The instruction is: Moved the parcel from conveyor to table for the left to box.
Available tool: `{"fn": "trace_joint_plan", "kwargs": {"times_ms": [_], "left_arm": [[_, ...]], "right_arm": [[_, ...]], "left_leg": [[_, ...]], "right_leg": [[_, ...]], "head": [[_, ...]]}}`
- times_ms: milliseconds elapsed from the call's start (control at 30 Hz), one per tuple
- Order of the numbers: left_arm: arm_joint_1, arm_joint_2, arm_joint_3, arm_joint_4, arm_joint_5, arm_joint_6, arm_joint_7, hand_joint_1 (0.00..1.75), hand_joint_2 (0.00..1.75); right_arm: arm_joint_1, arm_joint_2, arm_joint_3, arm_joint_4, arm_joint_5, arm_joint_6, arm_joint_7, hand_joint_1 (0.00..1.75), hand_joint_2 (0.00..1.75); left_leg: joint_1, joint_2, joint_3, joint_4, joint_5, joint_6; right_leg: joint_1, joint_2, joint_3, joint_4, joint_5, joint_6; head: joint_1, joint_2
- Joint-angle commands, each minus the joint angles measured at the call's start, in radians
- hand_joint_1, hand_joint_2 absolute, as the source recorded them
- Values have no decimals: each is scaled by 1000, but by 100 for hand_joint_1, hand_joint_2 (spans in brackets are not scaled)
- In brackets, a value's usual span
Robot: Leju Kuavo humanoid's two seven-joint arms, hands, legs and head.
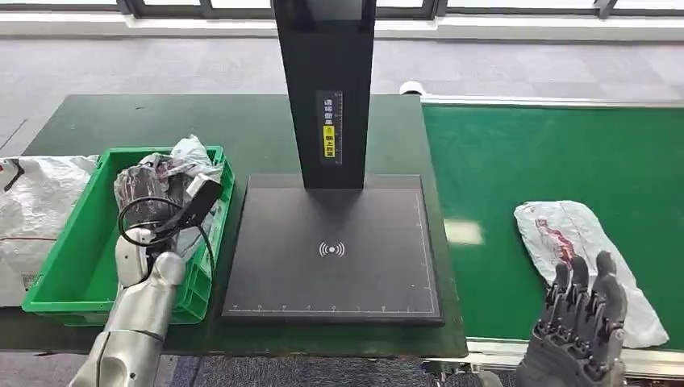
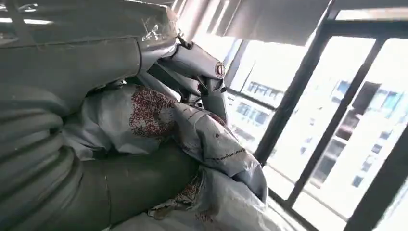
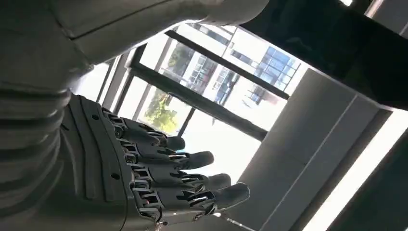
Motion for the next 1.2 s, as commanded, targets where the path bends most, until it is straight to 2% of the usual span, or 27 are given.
{"fn": "trace_joint_plan", "kwargs": {"times_ms": [33, 933, 1000, 1033, 1067, 1100, 1200], "left_arm": [[-73, 28, 106, 237, -22, -8, 21, 175, 175], [-77, 27, 111, 245, -21, -20, 29, 175, 175], [-78, 12, 131, 253, -17, 0, 8, 175, 175], [88, -59, 148, -96, 163, 9, -104, 0, 0], [216, -127, 89, -279, 520, -94, -305, 0, 0], [216, -127, 89, -279, 520, -94, -305, 0, 0], [295, -180, 23, -323, 624, -28, -348, 0, 0]], "right_arm": [[-23, -16, -41, 43, -4, 19, 5, 0, 175], [-26, -13, -45, 48, 0, 22, 5, 0, 175], [-38, -1, -58, 56, 9, 42, 5, 0, 175], [-46, 9, -49, 71, 21, 51, 5, 0, 175], [-27, 32, -64, 61, 30, 17, 5, 0, 175], [-27, 32, -64, 61, 30, 17, 5, 0, 175], [-12, 39, -62, 52, 32, 2, 5, 0, 175]], "left_leg": [[1, -1, 2, -1, 0, 0], [1, -1, 4, -2, 0, 0], [1, -1, 4, -2, 0, 0], [1, -1, 4, -2, 0, 0], [1, -1, 5, -4, 0, 0], [1, -1, 4, -2, 0, 0], [0, 3, 5, -2, -2, 0]], "right_leg": [[1, 0, 2, -2, 0, 0], [1, 0, 4, -3, 1, -1], [1, 0, 4, -3, 0, 0], [1, 0, 5, -4, 1, -1], [1, 0, 6, -5, 1, -1], [1, 0, 5, -4, 1, 0], [0, 3, 4, -3, 1, 0]], "head": [[0, 0], [0, 0], [0, 0], [0, 0], [0, 0], [0, 0], [0, 0]]}}
